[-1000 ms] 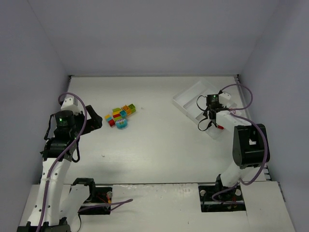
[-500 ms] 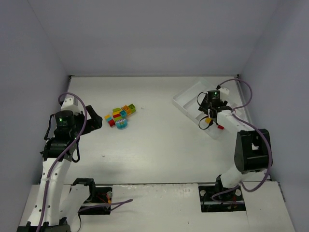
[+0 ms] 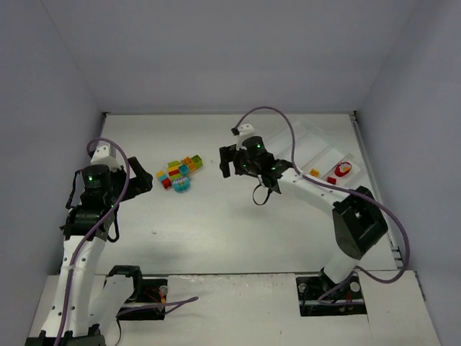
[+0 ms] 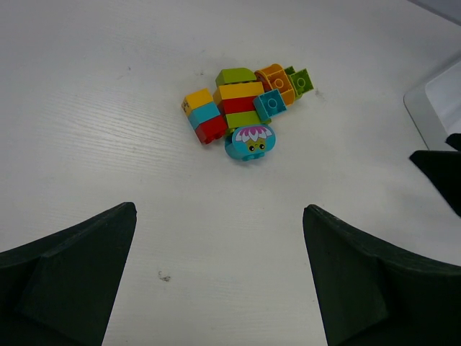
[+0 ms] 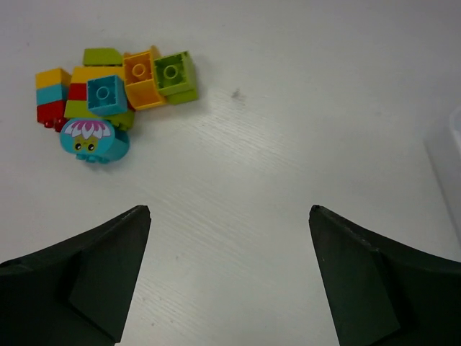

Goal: Sort the legos into containers by color

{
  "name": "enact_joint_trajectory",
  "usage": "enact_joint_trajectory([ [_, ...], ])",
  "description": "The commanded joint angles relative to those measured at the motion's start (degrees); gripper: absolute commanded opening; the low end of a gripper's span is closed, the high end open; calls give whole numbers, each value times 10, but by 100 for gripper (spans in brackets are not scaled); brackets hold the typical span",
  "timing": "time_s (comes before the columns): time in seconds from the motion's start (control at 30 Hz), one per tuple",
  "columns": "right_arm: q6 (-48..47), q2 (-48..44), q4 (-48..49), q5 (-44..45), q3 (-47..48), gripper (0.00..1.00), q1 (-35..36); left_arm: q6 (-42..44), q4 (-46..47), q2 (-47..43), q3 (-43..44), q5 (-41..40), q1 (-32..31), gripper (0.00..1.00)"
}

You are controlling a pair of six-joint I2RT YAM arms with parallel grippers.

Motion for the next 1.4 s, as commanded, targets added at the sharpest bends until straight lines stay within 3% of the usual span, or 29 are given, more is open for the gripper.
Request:
enact_joint_trajectory([
  [0.0,-14,52,48,-13,41,90,39,2,28,0,12,-6,5,92],
  [0.2,-16,150,65,-6,97,98,94,2,28,0,12,-7,5,93],
  [0.83,8,353,79,33,262,98,173,2,28,-1,12,-7,5,92],
  [1.0,18,366,79,55,276,98,174,2,28,-1,12,-7,5,92],
  [1.37,-11,293,69,110,272,94,179,2,29,-1,12,-6,5,92],
])
